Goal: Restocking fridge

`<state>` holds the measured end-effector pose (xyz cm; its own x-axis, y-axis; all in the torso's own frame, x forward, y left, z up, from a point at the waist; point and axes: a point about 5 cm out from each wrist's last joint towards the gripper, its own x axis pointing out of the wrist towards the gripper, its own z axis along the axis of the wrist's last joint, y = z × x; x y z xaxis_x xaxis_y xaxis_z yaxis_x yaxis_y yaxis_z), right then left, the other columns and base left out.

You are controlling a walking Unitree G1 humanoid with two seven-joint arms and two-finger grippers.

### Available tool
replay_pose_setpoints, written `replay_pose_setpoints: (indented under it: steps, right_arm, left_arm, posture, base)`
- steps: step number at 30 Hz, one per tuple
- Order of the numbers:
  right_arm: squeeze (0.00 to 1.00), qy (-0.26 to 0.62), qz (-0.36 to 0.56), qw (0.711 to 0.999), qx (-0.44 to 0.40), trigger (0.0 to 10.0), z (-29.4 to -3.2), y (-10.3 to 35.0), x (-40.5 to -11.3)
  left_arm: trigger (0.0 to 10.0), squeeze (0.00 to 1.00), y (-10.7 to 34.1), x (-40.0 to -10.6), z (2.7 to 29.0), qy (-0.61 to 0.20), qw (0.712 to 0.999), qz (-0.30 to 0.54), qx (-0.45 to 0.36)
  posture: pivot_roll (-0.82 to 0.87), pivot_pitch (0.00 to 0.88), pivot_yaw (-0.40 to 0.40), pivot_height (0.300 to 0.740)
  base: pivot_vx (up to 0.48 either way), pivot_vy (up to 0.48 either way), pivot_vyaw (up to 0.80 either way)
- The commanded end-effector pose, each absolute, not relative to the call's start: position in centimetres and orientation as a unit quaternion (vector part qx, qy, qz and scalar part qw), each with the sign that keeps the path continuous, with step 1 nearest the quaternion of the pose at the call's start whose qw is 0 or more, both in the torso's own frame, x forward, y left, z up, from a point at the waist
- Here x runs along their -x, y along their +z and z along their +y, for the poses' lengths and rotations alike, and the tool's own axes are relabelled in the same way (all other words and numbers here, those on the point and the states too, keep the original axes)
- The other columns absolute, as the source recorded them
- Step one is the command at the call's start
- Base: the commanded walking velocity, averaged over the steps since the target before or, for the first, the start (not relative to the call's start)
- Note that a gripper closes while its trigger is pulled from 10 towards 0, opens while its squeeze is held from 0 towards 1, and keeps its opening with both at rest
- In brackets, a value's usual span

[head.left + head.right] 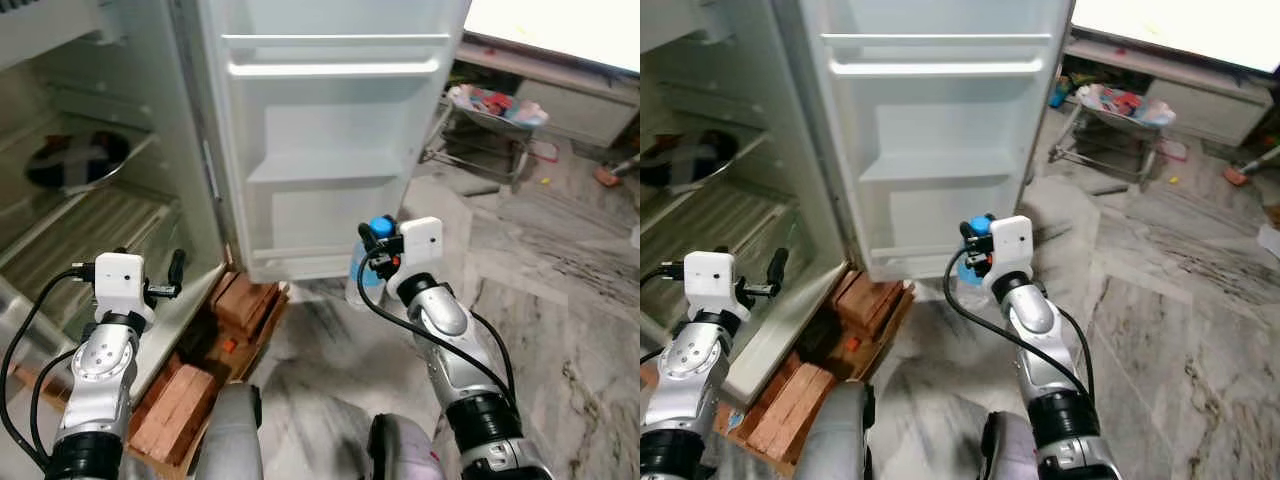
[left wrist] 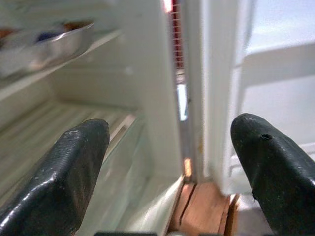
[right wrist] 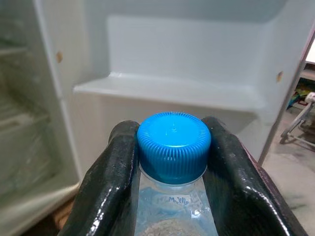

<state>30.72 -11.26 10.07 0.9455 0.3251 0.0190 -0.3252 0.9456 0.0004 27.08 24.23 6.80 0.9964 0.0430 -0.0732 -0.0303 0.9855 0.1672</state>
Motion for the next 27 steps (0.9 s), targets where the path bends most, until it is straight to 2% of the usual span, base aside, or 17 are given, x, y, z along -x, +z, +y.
replay_pose_setpoints:
  steps: [1, 9, 27]
  right_arm:
    - [0.0, 0.155, -0.019, 0.988, 0.011, 10.0, -12.12, 10.41, -30.9]
    - [0.0, 0.157, -0.019, 0.987, 0.013, 10.0, -12.14, 10.38, -30.9]
    - [0.0, 0.165, -0.015, 0.986, 0.016, 10.0, -11.91, 10.13, -30.74]
  left_arm:
    - [10.0, 0.0, 7.06, -27.39, 23.69, 0.007, 0.996, 0.031, -0.082]
    - [10.0, 0.0, 6.91, -27.29, 23.72, 0.006, 0.996, 0.034, -0.083]
    - [10.0, 0.0, 6.83, -27.21, 23.8, 0.007, 0.996, 0.037, -0.085]
  posture:
    - [0.12, 0.0, -0.042, 0.636]
    - [0.12, 0.0, -0.046, 0.636]
    - [0.12, 0.0, -0.053, 0.636]
  base:
    - [0.315, 0.0, 0.0]
    - [0.313, 0.0, 0.0]
    - [0.437, 0.0, 0.0]
